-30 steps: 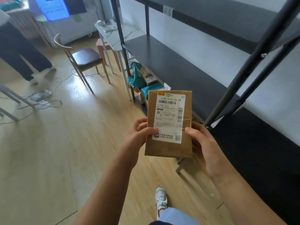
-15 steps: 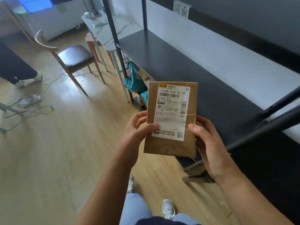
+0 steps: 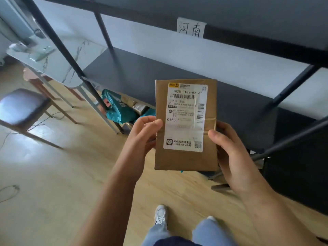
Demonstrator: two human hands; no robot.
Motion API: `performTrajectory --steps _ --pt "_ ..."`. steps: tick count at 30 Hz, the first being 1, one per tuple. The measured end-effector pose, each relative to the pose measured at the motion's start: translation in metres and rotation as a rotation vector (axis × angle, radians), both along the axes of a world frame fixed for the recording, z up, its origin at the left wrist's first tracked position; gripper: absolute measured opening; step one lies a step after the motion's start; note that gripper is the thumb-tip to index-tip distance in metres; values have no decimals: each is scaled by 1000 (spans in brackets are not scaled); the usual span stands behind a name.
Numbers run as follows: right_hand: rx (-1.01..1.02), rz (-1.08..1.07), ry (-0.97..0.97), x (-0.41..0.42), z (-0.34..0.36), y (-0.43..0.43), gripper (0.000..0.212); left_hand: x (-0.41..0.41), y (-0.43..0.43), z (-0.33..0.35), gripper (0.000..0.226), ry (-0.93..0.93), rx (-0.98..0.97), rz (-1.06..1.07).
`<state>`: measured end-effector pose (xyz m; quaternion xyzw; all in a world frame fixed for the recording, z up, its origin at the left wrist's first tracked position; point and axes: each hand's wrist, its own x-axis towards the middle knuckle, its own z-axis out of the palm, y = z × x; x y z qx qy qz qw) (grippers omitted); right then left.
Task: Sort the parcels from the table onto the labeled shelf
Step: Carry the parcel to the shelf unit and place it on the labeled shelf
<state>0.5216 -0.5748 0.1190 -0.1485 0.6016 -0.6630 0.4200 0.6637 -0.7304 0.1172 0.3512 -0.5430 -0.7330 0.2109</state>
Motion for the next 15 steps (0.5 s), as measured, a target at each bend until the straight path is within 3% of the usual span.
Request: performTrajectory --steps 7,15 --pt "-65 -76 47 19 21 0 47 11 -22 23 56 65 -69 -172" --pt "-129 -93 86 15 34 6 45 6 -20 36 57 131 -82 -171"
